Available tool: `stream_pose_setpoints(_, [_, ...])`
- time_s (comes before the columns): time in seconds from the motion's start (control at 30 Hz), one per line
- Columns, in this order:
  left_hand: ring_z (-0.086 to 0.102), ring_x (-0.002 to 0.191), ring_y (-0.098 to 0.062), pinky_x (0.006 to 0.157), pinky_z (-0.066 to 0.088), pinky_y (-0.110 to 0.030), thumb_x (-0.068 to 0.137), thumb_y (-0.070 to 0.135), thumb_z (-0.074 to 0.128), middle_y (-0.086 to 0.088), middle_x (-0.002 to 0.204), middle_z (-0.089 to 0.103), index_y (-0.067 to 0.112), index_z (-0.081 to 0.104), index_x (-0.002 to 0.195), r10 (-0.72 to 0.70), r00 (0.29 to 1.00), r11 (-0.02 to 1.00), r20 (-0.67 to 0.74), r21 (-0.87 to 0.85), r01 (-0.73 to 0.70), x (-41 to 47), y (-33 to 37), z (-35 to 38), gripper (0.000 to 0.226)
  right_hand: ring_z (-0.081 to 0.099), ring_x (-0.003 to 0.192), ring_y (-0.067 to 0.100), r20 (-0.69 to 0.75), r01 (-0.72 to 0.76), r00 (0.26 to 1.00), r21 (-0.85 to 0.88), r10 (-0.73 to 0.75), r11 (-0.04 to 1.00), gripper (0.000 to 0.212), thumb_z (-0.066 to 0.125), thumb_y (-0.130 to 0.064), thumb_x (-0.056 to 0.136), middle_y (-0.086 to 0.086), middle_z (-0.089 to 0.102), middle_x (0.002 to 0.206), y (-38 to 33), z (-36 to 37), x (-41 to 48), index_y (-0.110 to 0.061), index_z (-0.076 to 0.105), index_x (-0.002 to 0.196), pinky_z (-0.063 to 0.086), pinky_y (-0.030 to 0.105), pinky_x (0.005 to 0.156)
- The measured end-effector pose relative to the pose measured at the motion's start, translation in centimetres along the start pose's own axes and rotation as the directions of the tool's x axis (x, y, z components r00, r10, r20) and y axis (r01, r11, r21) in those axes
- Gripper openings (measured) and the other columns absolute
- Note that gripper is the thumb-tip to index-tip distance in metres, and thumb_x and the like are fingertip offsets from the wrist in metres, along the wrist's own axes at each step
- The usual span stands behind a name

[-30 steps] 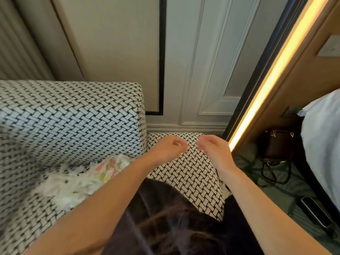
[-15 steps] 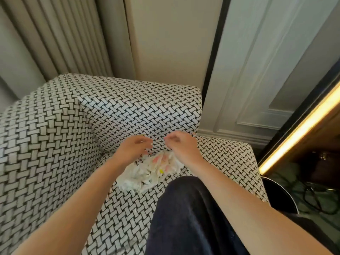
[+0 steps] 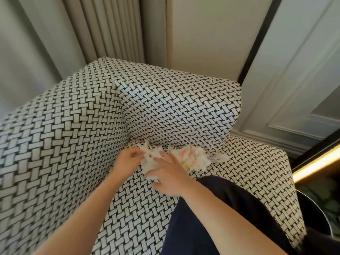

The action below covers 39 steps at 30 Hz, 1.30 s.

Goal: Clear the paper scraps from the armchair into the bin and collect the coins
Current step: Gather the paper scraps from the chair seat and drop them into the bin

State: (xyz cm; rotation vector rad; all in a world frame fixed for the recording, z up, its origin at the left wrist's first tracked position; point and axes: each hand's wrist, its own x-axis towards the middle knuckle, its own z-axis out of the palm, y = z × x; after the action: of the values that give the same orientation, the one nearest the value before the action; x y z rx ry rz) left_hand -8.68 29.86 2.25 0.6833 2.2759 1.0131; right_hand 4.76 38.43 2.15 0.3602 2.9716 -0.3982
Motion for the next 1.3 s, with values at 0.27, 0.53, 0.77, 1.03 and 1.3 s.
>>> stream_pose_setpoints(0.27, [0.062, 0.099, -0.018, 0.092, 0.047, -0.033, 0.086, 0.013, 0.06, -0.001, 0.107, 0.067, 0.016, 0.069, 0.099, -0.056, 0.995, 0.997, -0.088, -0.058, 0.051, -0.6, -1.7, 0.2, 0.016, 0.001, 0.146, 0.022, 0.082, 0.0, 0.997, -0.097, 0.008, 0.995, 0.038, 0.04, -0.033, 0.098, 0.0, 0.036, 0.15, 0.6, 0.9, 0.2, -0.026, 0.052, 0.134, -0.011, 0.047, 0.115])
stream_pose_setpoints(0.53, [0.053, 0.1, -0.012, 0.086, 0.042, -0.025, 0.086, 0.012, 0.061, -0.001, 0.123, 0.058, 0.014, 0.059, 0.12, -0.025, 0.973, 0.998, -0.23, -0.062, 0.011, -1.0, -2.1, 0.9, 0.034, 0.054, 0.106, 0.013, -0.241, -0.104, 0.936, 0.509, 0.257, 0.854, 0.02, 0.054, -0.03, 0.092, -0.006, 0.066, 0.106, 1.4, -1.6, 0.0, -0.019, 0.068, 0.102, 0.035, 0.034, 0.103])
stream_pose_setpoints(0.77, [0.022, 0.14, -0.025, 0.113, 0.024, -0.042, 0.072, 0.038, 0.077, -0.005, 0.153, 0.024, 0.018, 0.023, 0.147, -0.057, 0.987, 0.993, -0.149, 0.09, 0.07, 0.3, -4.0, 3.3, 0.094, 0.051, 0.084, -0.01, -0.294, -0.064, 0.826, 0.798, 0.481, 0.599, 0.013, 0.053, -0.019, 0.094, -0.014, 0.06, 0.092, 2.1, -3.0, -0.6, -0.015, 0.065, 0.097, 0.036, 0.006, 0.071])
stream_pose_setpoints(1.03, [-0.002, 0.145, -0.029, 0.115, 0.009, -0.051, 0.086, 0.051, 0.055, 0.003, 0.159, 0.001, 0.037, 0.03, 0.143, -0.031, 0.987, 0.943, -0.155, 0.322, 0.08, 0.2, -4.8, 5.5, 0.064, 0.053, 0.084, -0.005, -0.251, -0.094, 0.789, 0.852, 0.561, 0.515, 0.012, 0.055, -0.019, 0.092, -0.013, 0.061, 0.088, 2.7, -2.7, -0.4, -0.014, 0.066, 0.093, 0.037, 0.011, 0.071])
stream_pose_setpoints(1.3, [0.023, 0.135, -0.026, 0.111, 0.022, -0.043, 0.087, 0.03, 0.063, 0.003, 0.144, 0.041, 0.02, 0.064, 0.118, 0.051, 0.956, 0.964, -0.288, 0.263, 0.028, -0.1, -5.1, 5.0, 0.033, 0.052, 0.081, -0.007, -0.24, -0.106, 0.784, 0.857, 0.572, 0.505, 0.012, 0.055, -0.018, 0.092, -0.016, 0.059, 0.083, 2.8, -2.4, -0.1, -0.014, 0.066, 0.091, 0.037, 0.01, 0.069])
